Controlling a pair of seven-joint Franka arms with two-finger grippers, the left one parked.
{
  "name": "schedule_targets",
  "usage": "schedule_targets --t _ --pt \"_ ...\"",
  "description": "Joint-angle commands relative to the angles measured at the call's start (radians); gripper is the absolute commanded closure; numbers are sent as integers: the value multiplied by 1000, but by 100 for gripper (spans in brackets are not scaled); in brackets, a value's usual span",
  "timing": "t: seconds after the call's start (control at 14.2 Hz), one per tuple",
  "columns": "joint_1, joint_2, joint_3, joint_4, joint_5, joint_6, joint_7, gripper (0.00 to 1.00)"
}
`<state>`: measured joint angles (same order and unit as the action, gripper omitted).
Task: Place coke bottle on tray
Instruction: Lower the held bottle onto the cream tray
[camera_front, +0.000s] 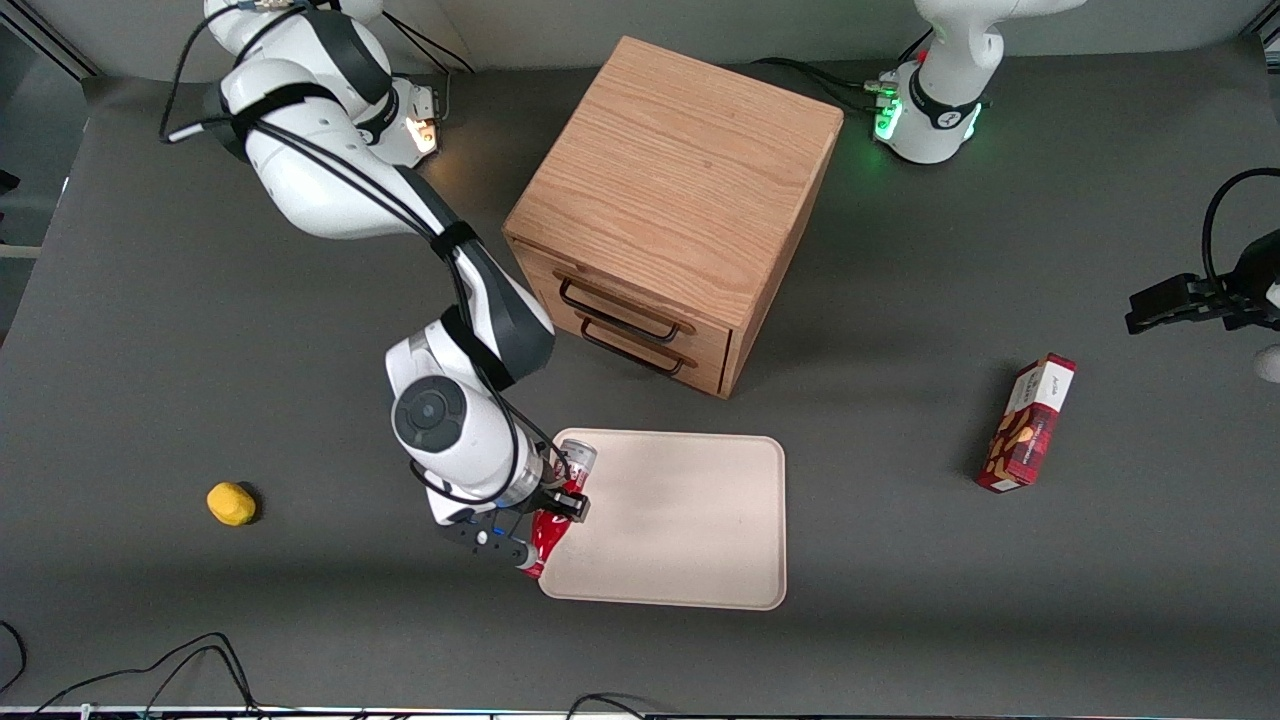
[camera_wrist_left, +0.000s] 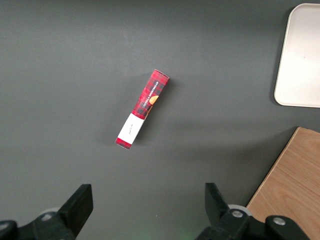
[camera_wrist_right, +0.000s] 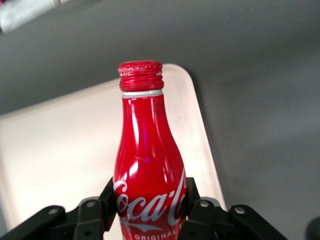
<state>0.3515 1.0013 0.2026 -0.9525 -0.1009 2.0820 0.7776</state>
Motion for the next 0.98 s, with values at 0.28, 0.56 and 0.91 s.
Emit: schedule_targets --t 0.28,0.56,0.91 --pt "11 126 -2 63 21 61 -147 100" --pt "11 146 -3 58 20 99 -155 100" --pt "11 155 -5 57 20 115 -153 0"
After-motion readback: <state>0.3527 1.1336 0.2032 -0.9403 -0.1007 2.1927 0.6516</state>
